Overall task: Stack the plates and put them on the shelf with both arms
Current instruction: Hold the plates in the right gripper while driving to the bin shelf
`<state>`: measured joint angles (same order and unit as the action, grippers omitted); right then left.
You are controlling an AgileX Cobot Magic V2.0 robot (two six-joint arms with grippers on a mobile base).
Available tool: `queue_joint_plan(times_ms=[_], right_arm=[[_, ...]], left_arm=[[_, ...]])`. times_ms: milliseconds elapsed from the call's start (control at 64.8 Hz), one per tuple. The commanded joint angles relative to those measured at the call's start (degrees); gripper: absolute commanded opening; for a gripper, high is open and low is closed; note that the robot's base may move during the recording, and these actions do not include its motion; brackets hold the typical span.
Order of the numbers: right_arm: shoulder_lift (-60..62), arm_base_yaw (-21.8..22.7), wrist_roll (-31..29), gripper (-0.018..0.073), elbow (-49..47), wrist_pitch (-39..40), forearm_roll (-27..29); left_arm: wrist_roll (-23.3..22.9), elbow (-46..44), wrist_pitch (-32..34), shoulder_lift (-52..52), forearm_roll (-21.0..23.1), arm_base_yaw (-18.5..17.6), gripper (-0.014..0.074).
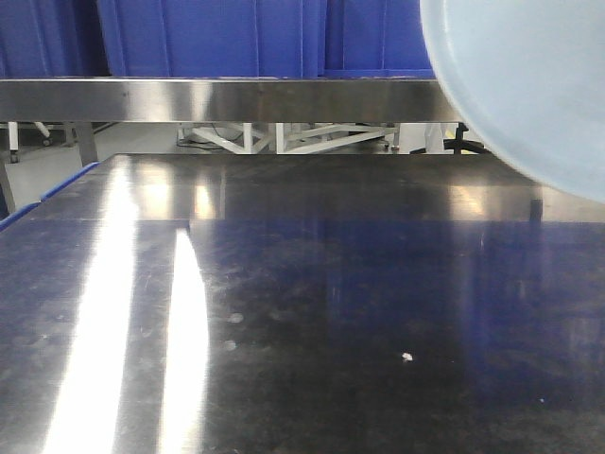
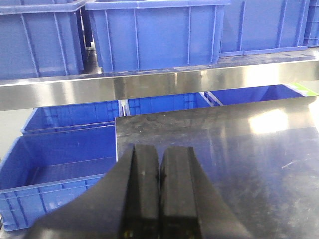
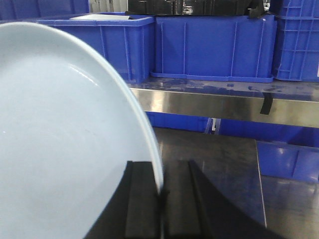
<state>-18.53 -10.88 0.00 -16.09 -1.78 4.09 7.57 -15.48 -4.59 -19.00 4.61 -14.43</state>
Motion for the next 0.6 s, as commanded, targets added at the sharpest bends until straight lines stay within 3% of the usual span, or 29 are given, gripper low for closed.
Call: queue_joint_plan(times_ms=[0, 586], right_arm=[[-0.18, 0.22, -0.31, 0.0049, -1.75, 6.14, -0.29], [-0.18, 0.22, -0.31, 0.0049, -1.75, 6.14, -0.29]], left_arm=[[-0.38, -1.74, 4.59, -0.37, 0.09, 0.04, 0.0082], [-0.38, -1.74, 4.59, -0.37, 0.09, 0.04, 0.0082]])
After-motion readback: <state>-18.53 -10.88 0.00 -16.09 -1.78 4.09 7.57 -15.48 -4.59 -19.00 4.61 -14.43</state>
